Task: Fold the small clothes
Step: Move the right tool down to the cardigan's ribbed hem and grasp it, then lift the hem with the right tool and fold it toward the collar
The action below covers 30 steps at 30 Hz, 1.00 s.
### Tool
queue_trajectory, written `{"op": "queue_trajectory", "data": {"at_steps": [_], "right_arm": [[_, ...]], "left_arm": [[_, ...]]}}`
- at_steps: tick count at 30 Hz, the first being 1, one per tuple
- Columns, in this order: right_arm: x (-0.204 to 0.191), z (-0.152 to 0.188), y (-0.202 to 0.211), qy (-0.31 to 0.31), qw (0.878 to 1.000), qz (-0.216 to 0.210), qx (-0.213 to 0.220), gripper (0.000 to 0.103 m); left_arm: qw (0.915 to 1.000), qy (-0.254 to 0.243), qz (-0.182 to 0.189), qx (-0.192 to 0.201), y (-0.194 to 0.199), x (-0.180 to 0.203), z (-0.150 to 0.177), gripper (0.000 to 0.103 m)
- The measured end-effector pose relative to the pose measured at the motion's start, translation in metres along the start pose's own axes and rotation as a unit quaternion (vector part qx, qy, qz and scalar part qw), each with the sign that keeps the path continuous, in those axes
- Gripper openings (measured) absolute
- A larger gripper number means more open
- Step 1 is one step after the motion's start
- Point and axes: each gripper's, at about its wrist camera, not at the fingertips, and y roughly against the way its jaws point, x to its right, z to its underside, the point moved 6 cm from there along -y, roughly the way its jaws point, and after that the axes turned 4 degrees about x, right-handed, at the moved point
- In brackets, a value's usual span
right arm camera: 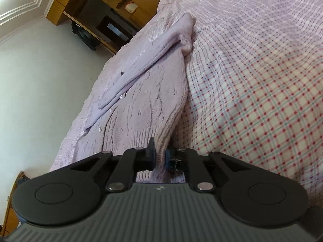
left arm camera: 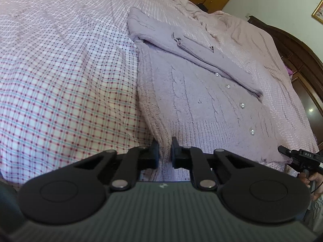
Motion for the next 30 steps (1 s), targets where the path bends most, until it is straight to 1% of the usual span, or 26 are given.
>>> {"op": "queue_trajectory", "data": {"at_steps": [3,5,7,9,10,12,13,17,23,27,30], "right_arm": [[-0.005,0.001,0.003,0.016,1.000,0.006,0.004,0.009],[-0.008,0.002,0.003,0.026,1.000,0.005,0.008,0.009],[-0.017,0.000,0.003,0.024,0.999,-0.018,0.017,0.009],[-0.029,-0.009,0.007,0.007,0.999,-0.040,0.027,0.009],[-0.039,-0.014,0.009,0.013,0.998,-0.049,0.033,0.009],[-0.058,-0.024,0.007,0.053,0.997,-0.039,0.031,0.009],[-0.064,-0.027,0.004,0.060,0.997,-0.039,0.029,0.009],[-0.074,-0.040,0.000,0.052,0.997,-0.041,0.036,0.009],[-0.089,-0.058,0.005,0.039,0.994,-0.073,0.068,0.009],[-0.098,-0.077,0.000,0.041,0.991,-0.087,0.090,0.009],[-0.102,-0.091,-0.005,0.032,0.989,-0.101,0.107,0.009]], "left_arm": [[1.0000,-0.004,-0.001,0.004,0.000,0.008,-0.003,0.013],[0.9999,0.003,0.003,0.012,0.001,0.009,-0.006,0.013],[0.9998,0.007,0.008,0.018,0.005,0.012,-0.010,0.012],[0.9996,0.010,0.012,0.026,0.010,0.016,-0.016,0.012],[0.9994,0.010,0.013,0.029,0.012,0.018,-0.019,0.012],[0.9990,0.012,0.018,0.038,0.016,0.023,-0.029,0.012],[0.9987,0.014,0.022,0.043,0.017,0.025,-0.034,0.012],[0.9971,0.035,0.039,0.056,0.016,0.030,-0.052,0.012],[0.9962,0.021,0.050,0.069,0.015,0.046,-0.080,0.012],[0.9946,0.028,0.060,0.080,0.012,0.050,-0.096,0.012],[0.9937,0.029,0.060,0.091,0.008,0.050,-0.115,0.012]]}}
